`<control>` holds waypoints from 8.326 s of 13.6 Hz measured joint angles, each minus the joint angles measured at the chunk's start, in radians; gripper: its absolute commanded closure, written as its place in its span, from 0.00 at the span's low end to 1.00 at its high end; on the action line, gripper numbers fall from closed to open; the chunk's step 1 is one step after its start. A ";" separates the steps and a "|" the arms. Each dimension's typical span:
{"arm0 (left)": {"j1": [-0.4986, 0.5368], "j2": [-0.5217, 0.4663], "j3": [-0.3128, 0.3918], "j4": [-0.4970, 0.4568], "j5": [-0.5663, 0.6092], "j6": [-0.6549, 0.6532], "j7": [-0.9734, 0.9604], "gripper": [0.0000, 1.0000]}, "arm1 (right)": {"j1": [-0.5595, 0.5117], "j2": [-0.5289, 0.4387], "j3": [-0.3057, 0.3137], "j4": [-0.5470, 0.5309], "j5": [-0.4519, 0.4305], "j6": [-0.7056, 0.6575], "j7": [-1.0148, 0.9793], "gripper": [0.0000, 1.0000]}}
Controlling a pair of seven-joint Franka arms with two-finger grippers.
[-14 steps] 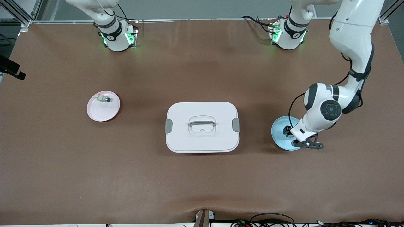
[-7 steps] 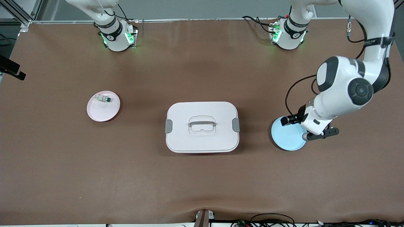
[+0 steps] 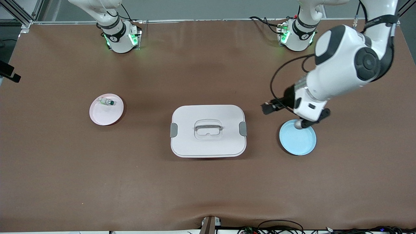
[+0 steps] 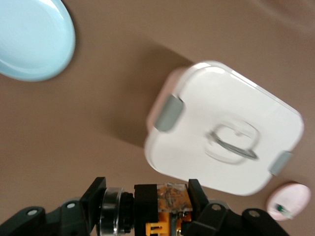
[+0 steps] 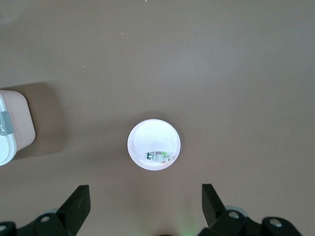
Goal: Transfer orange switch to right arm and place
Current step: 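Lift the switch with the left gripper while the right gripper reaches toward it, then grasp the orange switch with the right gripper from the left gripper, then open the left gripper and draw it back while the right gripper lowers, then lower the switch onto the white plate and open the right gripper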
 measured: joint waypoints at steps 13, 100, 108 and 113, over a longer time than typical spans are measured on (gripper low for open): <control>-0.272 0.115 -0.040 0.054 -0.619 0.662 -0.159 0.69 | 0.016 -0.005 0.022 -0.058 0.303 0.012 0.080 0.00; -0.013 0.091 -0.022 -0.052 0.174 0.151 -0.080 0.00 | -0.137 -0.142 0.245 -0.819 0.047 0.698 -1.275 1.00; 0.230 -0.085 -0.021 -0.214 0.177 0.095 0.440 0.00 | -0.162 -0.134 0.246 -1.105 0.027 1.061 -1.503 1.00; 0.362 -0.147 -0.020 -0.244 0.177 0.094 0.685 0.00 | -0.163 -0.035 0.248 -1.194 -0.011 1.277 -1.543 1.00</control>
